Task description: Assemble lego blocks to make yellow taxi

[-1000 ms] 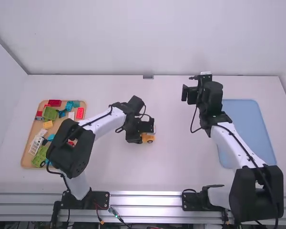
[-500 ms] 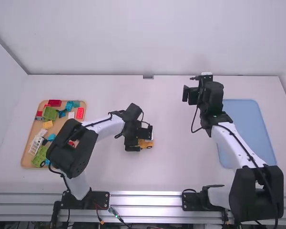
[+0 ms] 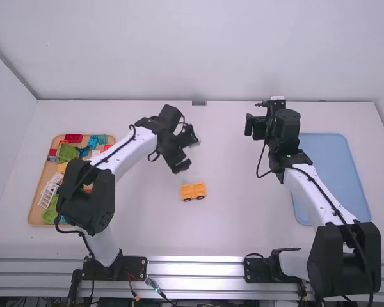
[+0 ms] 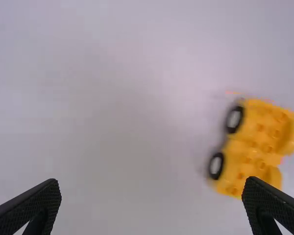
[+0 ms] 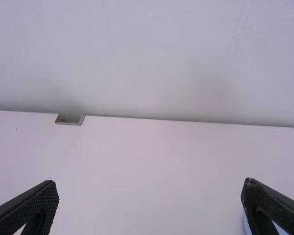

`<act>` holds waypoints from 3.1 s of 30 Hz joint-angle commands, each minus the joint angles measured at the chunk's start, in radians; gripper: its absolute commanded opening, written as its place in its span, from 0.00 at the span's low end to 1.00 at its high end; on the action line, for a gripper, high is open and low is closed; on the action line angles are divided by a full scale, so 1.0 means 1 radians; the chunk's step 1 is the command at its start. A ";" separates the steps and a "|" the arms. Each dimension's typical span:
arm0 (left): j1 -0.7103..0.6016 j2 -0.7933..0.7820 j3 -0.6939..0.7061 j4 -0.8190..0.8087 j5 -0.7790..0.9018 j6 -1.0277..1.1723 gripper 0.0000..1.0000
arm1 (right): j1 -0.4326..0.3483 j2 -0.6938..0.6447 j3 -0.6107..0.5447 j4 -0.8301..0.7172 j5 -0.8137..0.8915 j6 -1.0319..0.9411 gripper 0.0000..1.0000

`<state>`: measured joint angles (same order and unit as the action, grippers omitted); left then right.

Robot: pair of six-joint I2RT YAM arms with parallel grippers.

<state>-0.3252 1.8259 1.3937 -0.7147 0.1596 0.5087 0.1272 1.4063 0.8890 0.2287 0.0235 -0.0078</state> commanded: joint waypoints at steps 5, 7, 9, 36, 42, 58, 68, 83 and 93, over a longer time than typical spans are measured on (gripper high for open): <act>0.242 -0.010 0.024 -0.022 -0.152 -0.508 0.99 | 0.004 0.008 0.041 0.008 0.000 0.005 0.99; 0.332 -0.010 0.023 -0.015 -0.150 -0.602 0.99 | 0.004 0.008 0.041 0.010 0.000 0.004 0.99; 0.448 -0.010 0.021 -0.005 -0.150 -0.735 0.99 | 0.005 0.008 0.041 0.013 0.000 0.004 0.99; 0.980 -0.008 0.019 -0.011 -0.247 -0.270 0.99 | 0.036 0.008 0.041 0.010 0.000 0.005 0.99; 0.976 -0.004 0.019 0.000 -0.072 -0.475 0.99 | 0.043 0.008 0.041 0.029 0.000 0.005 0.99; 0.975 0.003 -0.006 -0.087 -0.252 -1.202 0.99 | 0.043 0.008 0.041 0.024 0.000 0.004 0.99; 0.996 0.111 0.000 -0.037 -0.248 -1.277 0.96 | 0.039 0.008 0.041 0.024 0.000 0.004 0.99; 1.025 0.144 -0.001 0.106 -0.193 -1.331 0.81 | 0.030 0.008 0.041 0.016 0.000 0.004 0.99; 1.024 0.175 0.000 0.133 -0.150 -1.331 0.80 | 0.030 0.008 0.041 -0.006 0.000 0.004 0.99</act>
<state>0.7029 1.9945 1.3956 -0.5781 -0.0002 -0.8162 0.1596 1.4063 0.8890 0.2214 0.0250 -0.0071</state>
